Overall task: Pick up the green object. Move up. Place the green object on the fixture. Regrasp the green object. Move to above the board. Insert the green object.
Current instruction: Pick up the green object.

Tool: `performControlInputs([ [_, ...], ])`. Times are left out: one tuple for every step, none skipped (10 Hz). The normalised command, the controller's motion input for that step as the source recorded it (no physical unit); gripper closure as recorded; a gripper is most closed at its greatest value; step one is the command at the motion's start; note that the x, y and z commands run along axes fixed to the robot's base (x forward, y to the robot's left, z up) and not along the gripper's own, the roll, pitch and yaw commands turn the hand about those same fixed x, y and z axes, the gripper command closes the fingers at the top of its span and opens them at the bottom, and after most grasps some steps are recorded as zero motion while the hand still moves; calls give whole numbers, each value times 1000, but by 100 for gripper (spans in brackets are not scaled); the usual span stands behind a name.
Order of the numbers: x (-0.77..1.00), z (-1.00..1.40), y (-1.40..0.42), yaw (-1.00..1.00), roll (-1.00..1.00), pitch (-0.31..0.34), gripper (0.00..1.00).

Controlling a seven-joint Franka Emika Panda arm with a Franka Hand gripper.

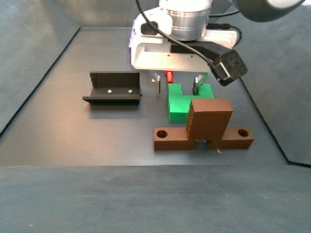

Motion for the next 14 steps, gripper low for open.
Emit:
performControlInputs([
  [40, -246, 9, 0, 47, 0, 0],
  [0, -186, 71, 17, 43, 0, 0],
  [0, -114, 63, 54, 21, 0, 0],
  [0, -77, 46, 69, 24, 0, 0],
  [0, -77, 0, 69, 47, 0, 0],
  [0, -83, 0, 63, 3, 0, 0],
  [0, -126, 49, 123, 21, 0, 0],
  [0, -174, 31, 229, 83, 0, 0],
  [0, -154, 0, 77, 0, 0, 0],
  [0, -103, 0, 0, 3, 0, 0],
  [0, 0, 0, 0, 0, 0, 0],
  [0, 0, 0, 0, 0, 0, 100],
  [0, 0, 0, 0, 0, 0, 100],
  [0, 0, 0, 0, 0, 0, 100],
])
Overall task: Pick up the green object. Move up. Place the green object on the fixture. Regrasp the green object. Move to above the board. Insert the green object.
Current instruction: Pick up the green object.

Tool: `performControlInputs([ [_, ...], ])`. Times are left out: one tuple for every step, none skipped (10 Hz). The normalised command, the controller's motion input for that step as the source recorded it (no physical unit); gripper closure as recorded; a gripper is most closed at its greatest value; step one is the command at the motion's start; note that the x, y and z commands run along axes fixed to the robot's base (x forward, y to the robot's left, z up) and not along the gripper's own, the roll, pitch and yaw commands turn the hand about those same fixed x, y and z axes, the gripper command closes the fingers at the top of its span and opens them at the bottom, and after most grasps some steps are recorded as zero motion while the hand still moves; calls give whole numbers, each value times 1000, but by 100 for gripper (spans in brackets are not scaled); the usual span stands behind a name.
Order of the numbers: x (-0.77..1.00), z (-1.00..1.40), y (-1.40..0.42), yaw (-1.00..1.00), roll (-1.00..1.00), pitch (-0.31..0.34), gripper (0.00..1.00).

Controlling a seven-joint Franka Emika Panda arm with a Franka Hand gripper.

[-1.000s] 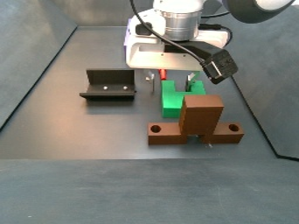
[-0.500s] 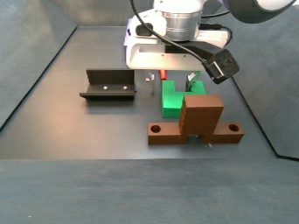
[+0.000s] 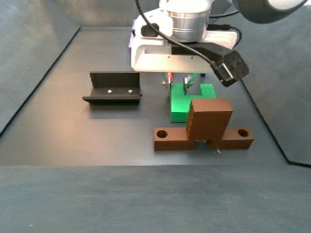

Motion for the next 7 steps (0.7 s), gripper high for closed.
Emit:
performControlInputs([
  [0, 0, 0, 0, 0, 0, 100],
  [0, 0, 0, 0, 0, 0, 100],
  [0, 0, 0, 0, 0, 0, 100],
  [0, 0, 0, 0, 0, 0, 100],
  [0, 0, 0, 0, 0, 0, 100],
  [0, 0, 0, 0, 0, 0, 100],
  [0, 0, 0, 0, 0, 0, 100],
])
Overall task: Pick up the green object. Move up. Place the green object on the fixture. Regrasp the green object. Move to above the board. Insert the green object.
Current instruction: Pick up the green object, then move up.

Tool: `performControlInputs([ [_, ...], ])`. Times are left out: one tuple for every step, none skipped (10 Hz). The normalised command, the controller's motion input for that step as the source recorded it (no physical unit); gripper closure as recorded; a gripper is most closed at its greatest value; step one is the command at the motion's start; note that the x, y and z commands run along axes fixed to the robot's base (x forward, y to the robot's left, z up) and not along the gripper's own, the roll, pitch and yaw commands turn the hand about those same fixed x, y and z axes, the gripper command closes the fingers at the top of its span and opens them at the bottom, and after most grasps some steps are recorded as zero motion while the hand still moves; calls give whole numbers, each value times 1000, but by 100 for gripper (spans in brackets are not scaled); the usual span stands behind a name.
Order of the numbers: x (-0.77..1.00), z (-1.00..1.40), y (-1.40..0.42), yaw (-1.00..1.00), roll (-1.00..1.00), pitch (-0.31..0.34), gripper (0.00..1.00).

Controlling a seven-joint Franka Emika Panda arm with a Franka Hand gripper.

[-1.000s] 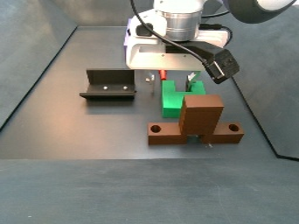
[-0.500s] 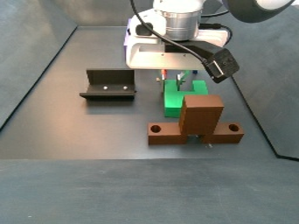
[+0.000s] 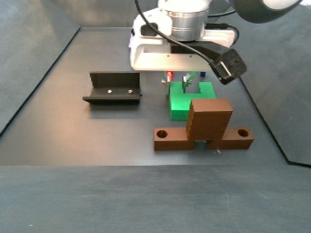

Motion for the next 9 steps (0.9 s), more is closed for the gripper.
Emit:
performControlInputs([
  [0, 0, 0, 0, 0, 0, 100],
  [0, 0, 0, 0, 0, 0, 100],
  [0, 0, 0, 0, 0, 0, 100],
  [0, 0, 0, 0, 0, 0, 100],
  [0, 0, 0, 0, 0, 0, 100],
  [0, 0, 0, 0, 0, 0, 100],
  [0, 833, 0, 0, 0, 0, 100],
  [-51, 803, -8, -40, -2, 9, 100],
  [-99, 564, -9, -44, -3, -1, 100],
])
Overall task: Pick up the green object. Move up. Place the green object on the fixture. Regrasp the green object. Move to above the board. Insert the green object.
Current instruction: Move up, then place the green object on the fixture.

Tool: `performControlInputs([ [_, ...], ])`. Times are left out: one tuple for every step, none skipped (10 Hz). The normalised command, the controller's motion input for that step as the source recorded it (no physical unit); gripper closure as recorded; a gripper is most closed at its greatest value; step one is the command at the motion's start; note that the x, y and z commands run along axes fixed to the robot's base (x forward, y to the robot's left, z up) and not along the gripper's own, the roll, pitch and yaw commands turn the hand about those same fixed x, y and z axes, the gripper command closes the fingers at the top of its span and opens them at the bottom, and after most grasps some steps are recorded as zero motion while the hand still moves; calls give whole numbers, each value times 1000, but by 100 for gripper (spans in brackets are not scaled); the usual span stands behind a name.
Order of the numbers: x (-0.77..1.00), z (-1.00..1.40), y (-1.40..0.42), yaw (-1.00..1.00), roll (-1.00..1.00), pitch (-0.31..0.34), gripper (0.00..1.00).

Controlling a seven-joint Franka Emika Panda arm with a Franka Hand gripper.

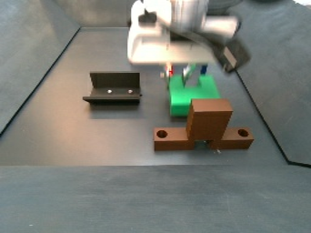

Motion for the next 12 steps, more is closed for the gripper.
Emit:
performControlInputs([
  [-79, 361, -5, -35, -3, -29, 100],
  [0, -43, -111, 0, -57, 0, 100],
  [0, 0, -77, -6, 0, 0, 100],
  [0, 0, 0, 0, 0, -6, 100],
  [-203, 0, 126, -423, -554, -397, 100],
  [220, 171, 0, -334, -1000, -229, 100],
  [409, 163, 0, -263, -1000, -154, 100],
  [571, 134, 0, -206, -1000, -29, 100],
  [569, 134, 0, -206, -1000, -14, 100],
  [589, 126, 0, -197, -1000, 0, 100],
  [640, 89, 0, -163, -1000, 0, 100],
  [649, 83, 0, -129, -1000, 0, 100],
])
